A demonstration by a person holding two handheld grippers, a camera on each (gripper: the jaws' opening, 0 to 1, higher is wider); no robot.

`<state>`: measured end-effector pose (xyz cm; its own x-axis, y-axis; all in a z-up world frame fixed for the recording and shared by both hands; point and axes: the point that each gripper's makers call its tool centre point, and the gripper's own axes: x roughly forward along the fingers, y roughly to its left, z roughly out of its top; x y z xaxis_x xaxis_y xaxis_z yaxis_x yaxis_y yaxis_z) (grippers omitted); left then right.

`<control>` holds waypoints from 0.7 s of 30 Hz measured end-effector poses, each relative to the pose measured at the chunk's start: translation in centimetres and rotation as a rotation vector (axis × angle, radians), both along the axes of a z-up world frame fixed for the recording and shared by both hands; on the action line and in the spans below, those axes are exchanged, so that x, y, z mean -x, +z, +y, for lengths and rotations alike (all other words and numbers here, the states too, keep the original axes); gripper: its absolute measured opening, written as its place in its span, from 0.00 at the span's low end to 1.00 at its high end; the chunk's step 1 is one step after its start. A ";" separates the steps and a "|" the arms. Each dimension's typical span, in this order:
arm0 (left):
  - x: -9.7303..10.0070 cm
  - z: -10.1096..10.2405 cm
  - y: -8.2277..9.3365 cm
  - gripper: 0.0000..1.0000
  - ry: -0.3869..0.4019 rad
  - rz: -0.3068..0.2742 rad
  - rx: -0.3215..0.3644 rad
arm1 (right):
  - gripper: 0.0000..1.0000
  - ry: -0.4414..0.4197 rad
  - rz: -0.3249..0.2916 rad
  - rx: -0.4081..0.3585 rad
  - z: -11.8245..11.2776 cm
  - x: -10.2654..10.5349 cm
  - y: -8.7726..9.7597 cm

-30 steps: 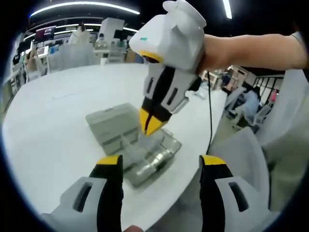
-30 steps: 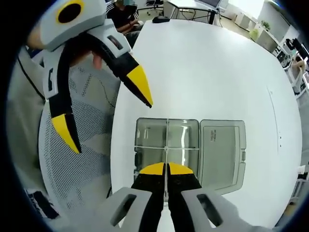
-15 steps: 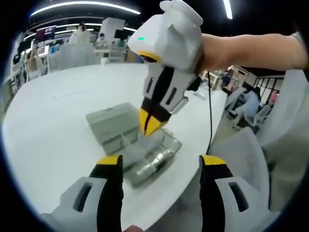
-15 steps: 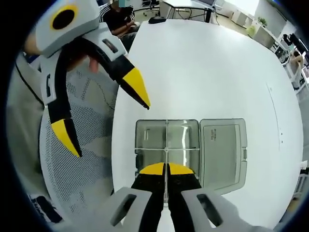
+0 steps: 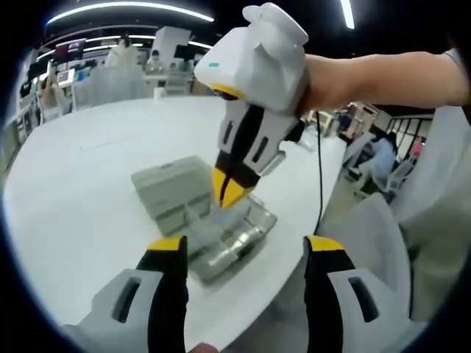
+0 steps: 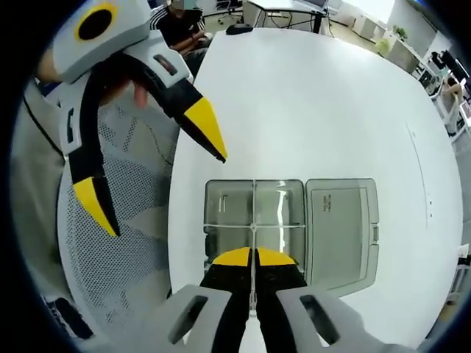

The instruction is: Insert the divider into the dual guide fixture by aligning both edges with the guide slots and pushing it downward to the bottom, including one-sided entry, uneven engagement, binding, and posture correction.

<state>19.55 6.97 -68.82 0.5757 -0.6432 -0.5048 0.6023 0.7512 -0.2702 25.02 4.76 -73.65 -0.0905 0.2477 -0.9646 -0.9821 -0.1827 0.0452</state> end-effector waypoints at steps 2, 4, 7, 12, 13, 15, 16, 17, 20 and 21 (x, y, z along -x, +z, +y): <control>0.0 0.0 0.0 0.62 0.000 0.000 0.000 | 0.00 0.002 0.000 0.002 0.0 0.1 -0.3; 0.0 0.0 0.0 0.62 0.000 0.000 -0.001 | 0.00 0.005 0.000 0.003 0.1 0.1 -0.4; 0.0 0.1 -0.1 0.62 0.001 0.002 -0.001 | 0.00 0.008 -0.001 0.004 0.1 0.0 -0.8; 0.0 0.2 -0.1 0.62 0.003 0.003 -0.002 | 0.00 0.007 0.003 0.004 0.1 -0.1 -1.3; 0.0 0.2 -0.1 0.62 0.004 0.004 -0.001 | 0.00 0.005 0.003 0.004 0.1 -0.1 -1.4; 0.0 0.3 -0.1 0.62 0.004 0.004 -0.002 | 0.00 0.010 0.002 0.005 0.1 0.0 -1.7; 0.0 0.3 -0.2 0.62 0.004 0.005 -0.002 | 0.00 0.009 0.004 0.005 0.1 0.0 -1.9; 0.0 0.3 -0.2 0.62 0.004 0.005 -0.002 | 0.00 0.006 0.005 0.006 0.1 -0.1 -2.0; 0.1 0.3 -0.2 0.62 0.004 0.007 -0.002 | 0.00 0.006 0.007 0.006 0.1 0.0 -2.3; 0.1 0.3 -0.2 0.62 0.005 0.008 -0.002 | 0.00 0.004 0.009 0.007 0.1 0.0 -2.4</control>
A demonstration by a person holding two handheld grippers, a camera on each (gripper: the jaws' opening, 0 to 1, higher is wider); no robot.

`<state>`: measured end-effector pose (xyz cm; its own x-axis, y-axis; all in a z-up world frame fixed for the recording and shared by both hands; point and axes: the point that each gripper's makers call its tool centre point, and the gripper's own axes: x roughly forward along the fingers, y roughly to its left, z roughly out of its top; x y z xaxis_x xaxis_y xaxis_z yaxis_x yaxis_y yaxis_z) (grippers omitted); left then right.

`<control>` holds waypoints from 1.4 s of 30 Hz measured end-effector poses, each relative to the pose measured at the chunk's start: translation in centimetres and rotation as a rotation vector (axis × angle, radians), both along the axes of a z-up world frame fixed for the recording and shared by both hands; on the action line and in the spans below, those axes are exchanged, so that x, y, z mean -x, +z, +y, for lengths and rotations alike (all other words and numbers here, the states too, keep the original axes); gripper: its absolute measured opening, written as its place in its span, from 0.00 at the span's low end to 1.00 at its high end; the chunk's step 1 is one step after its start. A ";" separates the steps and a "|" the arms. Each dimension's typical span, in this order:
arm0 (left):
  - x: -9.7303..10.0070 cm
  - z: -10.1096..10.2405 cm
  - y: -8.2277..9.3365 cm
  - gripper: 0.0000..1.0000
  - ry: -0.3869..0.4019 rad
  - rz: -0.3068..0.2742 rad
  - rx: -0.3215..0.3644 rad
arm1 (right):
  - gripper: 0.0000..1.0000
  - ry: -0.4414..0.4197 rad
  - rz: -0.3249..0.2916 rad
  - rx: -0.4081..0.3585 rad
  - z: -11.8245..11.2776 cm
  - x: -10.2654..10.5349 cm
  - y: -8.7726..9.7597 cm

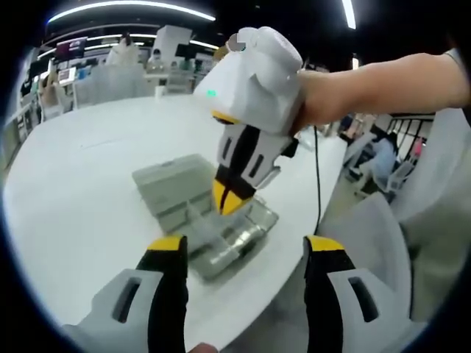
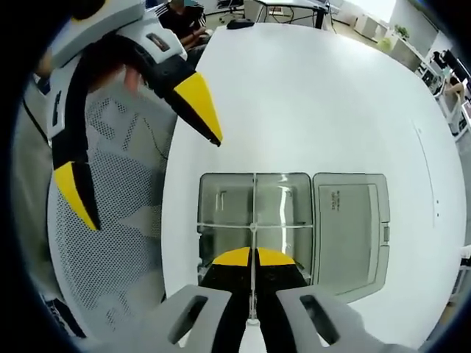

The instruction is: Insert the divider into the dual guide fixture by aligning both edges with the guide slots and pushing it downward to the bottom, including one-sided entry, uneven engagement, binding, and posture correction.

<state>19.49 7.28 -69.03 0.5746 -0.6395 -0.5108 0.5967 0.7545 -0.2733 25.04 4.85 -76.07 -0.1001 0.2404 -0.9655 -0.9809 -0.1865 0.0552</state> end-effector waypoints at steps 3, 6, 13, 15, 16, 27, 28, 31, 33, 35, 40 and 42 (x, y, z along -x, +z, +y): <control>0.0 0.1 -0.1 0.62 0.000 0.002 -0.001 | 0.00 -0.004 0.003 0.001 -0.1 0.1 -0.2; 0.0 0.1 -0.2 0.62 0.001 0.004 -0.002 | 0.00 -0.003 0.002 0.003 0.0 0.3 -0.5; 0.0 0.2 -0.2 0.62 0.002 0.006 -0.004 | 0.00 0.006 0.002 0.010 -0.1 0.2 -1.2; 0.0 0.2 -0.2 0.62 0.003 0.007 -0.004 | 0.00 0.003 0.004 0.012 -0.1 0.2 -1.3; 0.0 0.2 -0.2 0.62 0.003 0.007 -0.005 | 0.00 0.005 0.004 0.011 -0.1 0.2 -1.4; 0.0 0.2 -0.2 0.62 -0.001 0.010 -0.010 | 0.00 -0.002 0.001 0.002 -0.2 0.3 -1.6; 0.0 0.3 -0.3 0.62 -0.002 0.010 -0.011 | 0.00 -0.005 0.002 0.001 -0.2 0.3 -1.7; 0.0 0.4 -0.3 0.62 0.000 0.011 -0.012 | 0.00 0.000 -0.001 0.002 -0.2 0.3 -1.7; 0.0 0.4 -0.3 0.62 -0.001 0.011 -0.014 | 0.00 -0.001 -0.002 0.003 -0.2 0.3 -1.7; 0.0 0.3 -0.3 0.62 -0.002 0.011 -0.014 | 0.00 0.004 -0.004 0.004 -0.2 0.3 -1.7; 0.0 0.2 -0.3 0.62 -0.003 0.009 -0.014 | 0.00 0.010 -0.006 0.003 -0.3 0.3 -1.7; 0.1 0.2 -0.3 0.62 -0.005 0.009 -0.015 | 0.00 0.018 -0.009 0.003 -0.3 0.4 -1.7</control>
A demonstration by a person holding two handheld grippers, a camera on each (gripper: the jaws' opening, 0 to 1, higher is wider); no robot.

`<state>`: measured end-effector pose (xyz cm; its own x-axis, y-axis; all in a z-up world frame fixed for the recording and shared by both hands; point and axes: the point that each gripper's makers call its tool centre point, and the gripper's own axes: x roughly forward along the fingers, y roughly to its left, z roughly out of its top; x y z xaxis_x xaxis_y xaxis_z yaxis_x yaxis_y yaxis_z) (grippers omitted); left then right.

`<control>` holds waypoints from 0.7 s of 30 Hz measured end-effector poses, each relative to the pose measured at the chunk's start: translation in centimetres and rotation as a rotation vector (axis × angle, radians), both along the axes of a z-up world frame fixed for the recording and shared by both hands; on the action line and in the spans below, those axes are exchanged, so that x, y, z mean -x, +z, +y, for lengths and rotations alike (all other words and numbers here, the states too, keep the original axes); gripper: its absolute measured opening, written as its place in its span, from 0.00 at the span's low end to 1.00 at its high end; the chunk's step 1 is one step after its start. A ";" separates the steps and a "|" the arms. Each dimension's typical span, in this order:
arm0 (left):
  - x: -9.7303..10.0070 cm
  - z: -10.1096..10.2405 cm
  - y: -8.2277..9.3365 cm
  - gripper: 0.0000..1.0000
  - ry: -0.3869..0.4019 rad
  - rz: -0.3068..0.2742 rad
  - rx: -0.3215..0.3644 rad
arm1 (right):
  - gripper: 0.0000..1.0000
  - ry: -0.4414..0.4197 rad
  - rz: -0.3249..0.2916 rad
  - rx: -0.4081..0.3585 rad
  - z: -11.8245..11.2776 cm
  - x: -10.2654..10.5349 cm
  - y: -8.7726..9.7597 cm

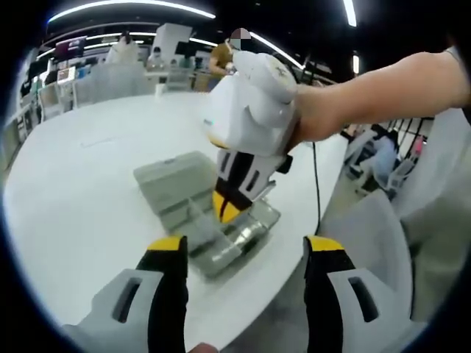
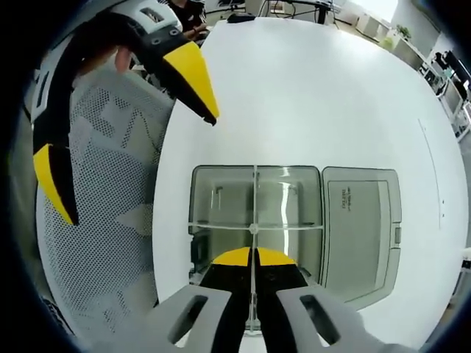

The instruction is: Insert the divider into the dual guide fixture by aligning both edges with the guide slots and pushing it downward to the bottom, including one-sided entry, uneven engagement, binding, and posture correction.

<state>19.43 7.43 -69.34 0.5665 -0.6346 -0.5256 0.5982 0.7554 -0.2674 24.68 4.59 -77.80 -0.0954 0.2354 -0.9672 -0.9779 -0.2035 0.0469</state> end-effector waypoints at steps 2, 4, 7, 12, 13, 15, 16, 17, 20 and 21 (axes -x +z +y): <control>0.0 0.0 0.0 0.62 -0.002 0.001 -0.001 | 0.00 -0.007 0.000 0.003 0.0 0.0 -0.1; 0.1 0.0 0.0 0.62 -0.002 0.000 -0.002 | 0.00 -0.003 -0.005 0.005 0.0 0.0 -0.1; 0.1 0.1 0.0 0.62 -0.002 0.000 -0.005 | 0.00 -0.007 -0.010 0.013 -0.1 0.1 -0.1; 0.3 0.4 -0.1 0.63 0.001 0.002 -0.010 | 0.02 -0.018 -0.012 -0.020 0.1 0.4 -0.2; 0.3 0.4 -0.1 0.63 0.001 0.003 -0.012 | 0.04 -0.024 -0.013 -0.023 0.1 0.3 -0.2; 0.3 0.4 -0.2 0.63 -0.001 0.003 -0.015 | 0.04 -0.037 -0.025 -0.043 0.2 0.0 0.1; 0.3 0.4 -0.2 0.63 -0.001 0.004 -0.016 | 0.04 -0.043 -0.029 -0.049 0.1 -0.1 0.2; 0.3 0.4 -0.2 0.63 -0.002 0.004 -0.017 | 0.04 -0.069 -0.040 -0.066 0.2 -0.5 0.3; 0.4 0.5 -0.1 0.63 -0.003 0.002 -0.021 | 0.04 -0.105 -0.033 -0.107 0.2 -0.6 0.9; 0.4 0.5 -0.1 0.63 -0.003 0.001 -0.023 | 0.04 -0.119 -0.031 -0.120 0.2 -0.6 1.0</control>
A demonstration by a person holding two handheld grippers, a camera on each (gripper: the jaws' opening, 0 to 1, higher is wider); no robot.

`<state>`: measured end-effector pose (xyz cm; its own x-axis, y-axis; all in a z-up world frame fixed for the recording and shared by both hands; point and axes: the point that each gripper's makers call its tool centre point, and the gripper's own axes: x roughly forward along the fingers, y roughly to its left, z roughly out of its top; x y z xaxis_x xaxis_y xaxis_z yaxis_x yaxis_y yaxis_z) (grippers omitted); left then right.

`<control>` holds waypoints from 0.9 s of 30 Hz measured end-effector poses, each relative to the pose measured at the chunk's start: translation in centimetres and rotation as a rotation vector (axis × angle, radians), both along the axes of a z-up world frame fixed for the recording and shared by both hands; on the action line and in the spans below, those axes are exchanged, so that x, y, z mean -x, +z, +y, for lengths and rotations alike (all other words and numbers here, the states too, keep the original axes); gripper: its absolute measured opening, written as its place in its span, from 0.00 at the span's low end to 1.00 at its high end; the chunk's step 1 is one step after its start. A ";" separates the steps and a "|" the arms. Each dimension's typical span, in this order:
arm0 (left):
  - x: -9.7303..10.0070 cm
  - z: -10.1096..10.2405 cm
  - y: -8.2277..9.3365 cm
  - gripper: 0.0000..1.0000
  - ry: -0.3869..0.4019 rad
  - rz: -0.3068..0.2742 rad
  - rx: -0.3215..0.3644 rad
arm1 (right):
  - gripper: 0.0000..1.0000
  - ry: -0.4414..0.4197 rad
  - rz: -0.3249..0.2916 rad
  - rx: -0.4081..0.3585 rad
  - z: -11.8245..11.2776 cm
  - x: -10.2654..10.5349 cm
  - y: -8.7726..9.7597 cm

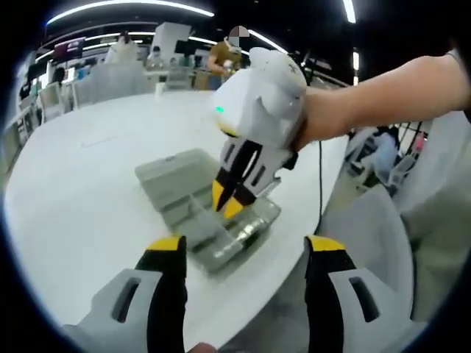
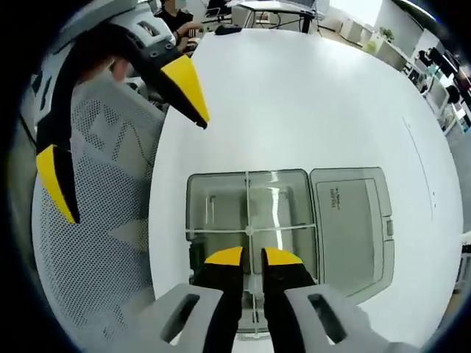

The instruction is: Insert the divider into the dual guide fixture by aligning both edges with the guide slots and pushing it downward to the bottom, including one-sided entry, uneven engagement, binding, and posture correction.

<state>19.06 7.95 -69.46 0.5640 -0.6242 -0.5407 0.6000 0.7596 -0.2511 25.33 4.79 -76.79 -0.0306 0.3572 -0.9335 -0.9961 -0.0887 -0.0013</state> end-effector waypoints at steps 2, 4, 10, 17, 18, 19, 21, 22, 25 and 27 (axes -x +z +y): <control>0.0 0.1 0.0 0.64 0.001 0.000 -0.003 | 0.06 -0.035 0.017 -0.044 0.1 0.2 0.5; 0.1 0.2 0.1 0.64 0.001 -0.001 -0.006 | 0.07 -0.057 0.010 -0.066 -0.2 0.0 0.8; 0.2 0.5 0.0 0.66 0.007 0.001 -0.013 | 0.15 -0.152 0.027 -0.156 -1.0 0.1 1.5; 0.4 0.5 0.1 0.67 0.008 0.002 -0.018 | 0.23 -0.232 0.025 -0.251 -1.7 0.0 3.1; 0.5 0.5 0.2 0.67 0.007 0.002 -0.020 | 0.24 -0.241 0.022 -0.258 -1.8 0.0 3.3; 0.5 0.5 0.2 0.68 0.007 0.001 -0.021 | 0.25 -0.250 0.027 -0.268 -1.9 0.1 3.5; 0.5 0.5 0.3 0.68 0.007 0.001 -0.022 | 0.28 -0.271 0.030 -0.296 -2.1 0.3 4.1; 0.5 0.5 0.3 0.69 0.008 0.002 -0.024 | 0.31 -0.278 0.030 -0.300 -2.2 0.3 4.2; 0.6 0.6 0.4 0.70 0.011 0.000 -0.030 | 0.35 -0.324 0.015 -0.347 -2.6 0.2 5.2; 0.7 0.7 0.4 0.71 0.013 0.000 -0.034 | 0.37 -0.362 0.017 -0.377 -2.9 0.3 5.9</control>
<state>18.37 8.69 -69.01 0.5718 -0.5984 -0.5613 0.5903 0.7752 -0.2251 25.00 1.90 -70.92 0.1428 0.6590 -0.7384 -0.9630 0.2649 0.0502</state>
